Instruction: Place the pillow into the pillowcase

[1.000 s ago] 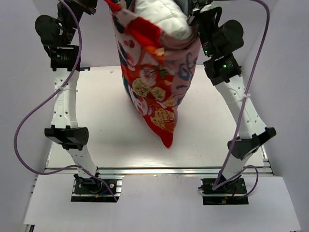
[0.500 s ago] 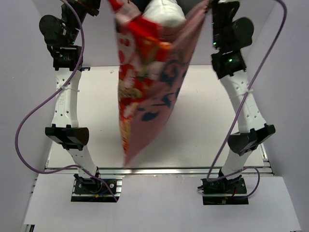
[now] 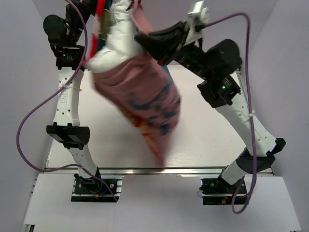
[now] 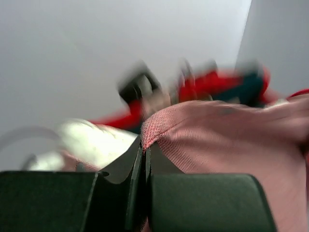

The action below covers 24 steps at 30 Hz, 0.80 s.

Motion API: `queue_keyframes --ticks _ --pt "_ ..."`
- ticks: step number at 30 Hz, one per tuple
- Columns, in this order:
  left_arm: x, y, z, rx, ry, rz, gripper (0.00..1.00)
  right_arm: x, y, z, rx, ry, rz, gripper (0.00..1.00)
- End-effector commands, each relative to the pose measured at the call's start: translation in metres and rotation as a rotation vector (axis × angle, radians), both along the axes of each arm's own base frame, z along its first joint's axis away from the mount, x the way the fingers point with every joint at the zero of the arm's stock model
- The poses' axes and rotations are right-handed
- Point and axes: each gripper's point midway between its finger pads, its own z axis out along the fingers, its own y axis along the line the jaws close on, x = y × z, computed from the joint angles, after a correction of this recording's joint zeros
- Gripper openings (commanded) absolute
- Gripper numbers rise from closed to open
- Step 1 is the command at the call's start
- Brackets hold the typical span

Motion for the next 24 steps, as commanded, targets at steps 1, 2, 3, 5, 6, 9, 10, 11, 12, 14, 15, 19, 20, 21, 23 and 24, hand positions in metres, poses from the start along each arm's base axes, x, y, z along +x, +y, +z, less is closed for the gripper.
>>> queue_keyframes --ticks 1,2,3,5,6,9,10,11,12,14,15,19,20,21,23,24 --pt "-0.025 0.015 0.029 -0.076 -0.092 0.036 0.00 -0.058 -0.104 0.146 0.488 -0.235 -0.167 0.00" --pt "-0.029 0.016 0.031 -0.077 -0.098 0.036 0.00 -0.042 -0.120 0.155 0.565 -0.235 -0.284 0.00" --pt "-0.031 0.015 0.032 -0.075 -0.101 0.034 0.00 -0.011 -0.137 0.154 0.601 -0.264 -0.499 0.00" --pt "-0.032 0.016 0.033 -0.077 -0.101 0.035 0.00 0.022 -0.199 0.162 0.721 -0.265 -0.787 0.00" --pt "-0.035 0.017 0.035 -0.082 -0.103 0.037 0.00 0.049 -0.205 0.154 0.708 -0.243 -0.862 0.00" --pt "-0.033 0.018 0.036 -0.093 -0.109 0.036 0.00 0.092 -0.253 0.139 0.682 -0.224 -1.039 0.00" --pt "-0.036 0.019 0.039 -0.097 -0.117 0.037 0.00 0.102 -0.257 0.133 0.657 -0.210 -1.053 0.00" --pt "-0.033 0.018 0.038 -0.098 -0.115 0.036 0.00 0.119 -0.267 0.119 0.605 -0.177 -1.093 0.00" --pt "-0.031 0.018 0.037 -0.099 -0.113 0.037 0.00 0.124 -0.266 0.112 0.586 -0.156 -1.081 0.00" --pt "-0.030 0.019 0.037 -0.105 -0.114 0.038 0.00 0.122 -0.258 0.105 0.526 -0.171 -1.043 0.00" --pt "-0.027 0.020 0.036 -0.109 -0.114 0.039 0.00 0.134 -0.245 0.089 0.465 -0.154 -1.020 0.00" --pt "-0.029 0.024 0.041 -0.141 -0.137 0.045 0.00 0.138 -0.221 0.080 0.410 -0.112 -0.893 0.00" --pt "-0.029 0.025 0.042 -0.148 -0.143 0.048 0.00 0.144 -0.212 0.075 0.390 -0.096 -0.861 0.00" --pt "-0.033 0.027 0.045 -0.160 -0.164 0.049 0.00 0.138 -0.201 0.080 0.375 -0.107 -0.802 0.00" --pt "-0.030 0.030 0.046 -0.180 -0.170 0.057 0.00 0.142 -0.175 0.071 0.333 -0.080 -0.728 0.00" --pt "-0.037 0.031 0.051 -0.186 -0.197 0.057 0.00 0.139 -0.162 0.069 0.311 -0.084 -0.685 0.00"
